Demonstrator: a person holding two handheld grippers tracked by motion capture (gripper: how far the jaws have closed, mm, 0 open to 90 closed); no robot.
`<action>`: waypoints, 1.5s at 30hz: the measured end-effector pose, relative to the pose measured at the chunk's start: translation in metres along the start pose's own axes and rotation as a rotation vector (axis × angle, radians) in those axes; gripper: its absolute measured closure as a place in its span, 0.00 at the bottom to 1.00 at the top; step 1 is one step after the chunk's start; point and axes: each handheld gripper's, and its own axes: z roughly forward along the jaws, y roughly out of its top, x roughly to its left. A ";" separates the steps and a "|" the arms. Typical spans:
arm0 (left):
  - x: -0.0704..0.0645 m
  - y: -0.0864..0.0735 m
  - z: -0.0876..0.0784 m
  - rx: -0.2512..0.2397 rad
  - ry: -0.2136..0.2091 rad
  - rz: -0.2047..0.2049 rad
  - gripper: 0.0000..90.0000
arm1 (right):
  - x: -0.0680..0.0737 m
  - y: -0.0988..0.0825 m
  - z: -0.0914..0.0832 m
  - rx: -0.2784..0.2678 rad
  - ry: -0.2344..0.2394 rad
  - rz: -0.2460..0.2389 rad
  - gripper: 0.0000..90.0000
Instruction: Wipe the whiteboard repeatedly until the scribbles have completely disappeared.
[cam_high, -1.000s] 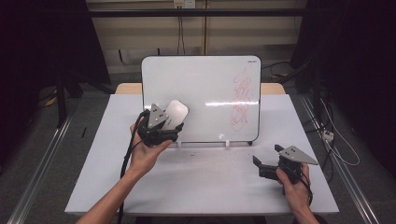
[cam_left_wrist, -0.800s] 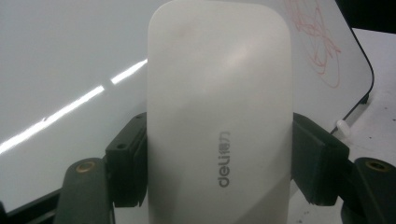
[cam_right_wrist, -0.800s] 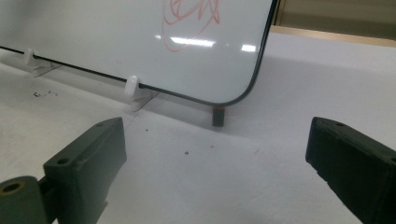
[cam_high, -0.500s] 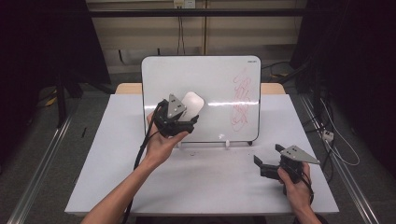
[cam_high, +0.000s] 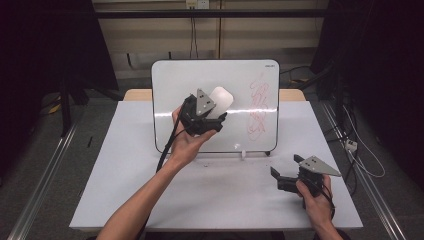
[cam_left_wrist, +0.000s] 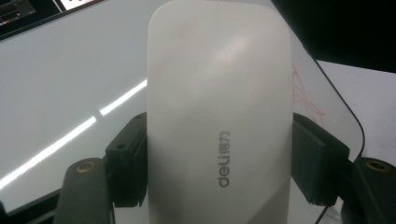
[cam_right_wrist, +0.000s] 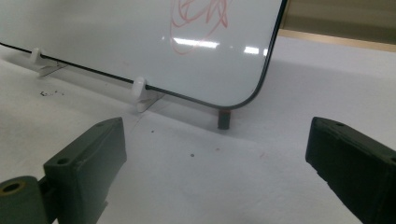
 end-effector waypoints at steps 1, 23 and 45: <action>0.000 0.001 0.002 0.001 -0.002 0.003 0.34 | 0.000 0.000 0.000 0.000 0.000 0.000 0.06; -0.004 0.020 0.031 -0.018 0.033 0.041 0.34 | -0.001 0.000 0.000 -0.001 0.003 0.014 0.06; -0.010 0.049 0.068 -0.032 0.065 0.102 0.34 | -0.005 -0.001 0.000 -0.003 0.006 0.019 0.06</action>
